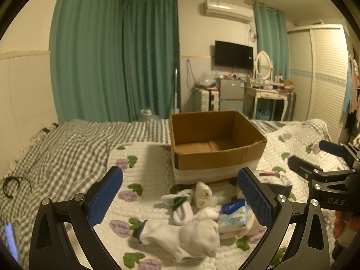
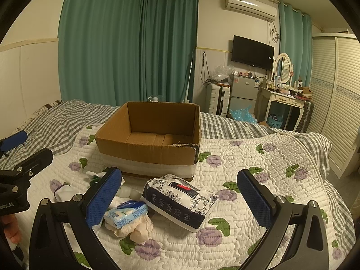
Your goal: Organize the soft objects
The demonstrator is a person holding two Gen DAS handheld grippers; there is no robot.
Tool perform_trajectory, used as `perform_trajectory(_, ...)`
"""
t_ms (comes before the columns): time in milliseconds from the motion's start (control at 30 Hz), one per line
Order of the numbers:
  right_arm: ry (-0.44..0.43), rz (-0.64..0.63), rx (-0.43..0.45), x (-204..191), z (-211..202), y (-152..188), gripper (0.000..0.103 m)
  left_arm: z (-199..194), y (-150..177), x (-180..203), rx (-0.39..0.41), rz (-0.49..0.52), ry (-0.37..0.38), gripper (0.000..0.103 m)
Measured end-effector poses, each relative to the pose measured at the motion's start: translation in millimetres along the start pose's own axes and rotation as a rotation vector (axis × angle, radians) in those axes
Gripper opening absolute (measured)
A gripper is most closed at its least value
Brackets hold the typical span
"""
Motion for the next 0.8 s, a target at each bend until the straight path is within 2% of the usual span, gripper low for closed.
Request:
perform_trajectory(433,-0.004,-0.003,0.000,0,-2,0,0.103,-5,-5,5,0.015,0.019,-0.002,0.103)
perform_trajectory(667,0.011,0.002,0.029,6,-28,-3,0.103,-27,-13,3,0.045,-0.001,0.012,0.103)
perform_trajectory(800,0.012,0.013,0.010,12,-36,6,0.103,-30,-5,-4,0.012,-0.017,0.013,0.103)
Point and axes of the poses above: each gripper's, at about its wrist camera, not at the fingertips, and z roughly the way its jaws point, x to its right, y to its underside, the point moved 4 cm from there along z, roughly the way its jaws point, and after that the axes turned 10 degrees about -z, right-handed, at the moved point
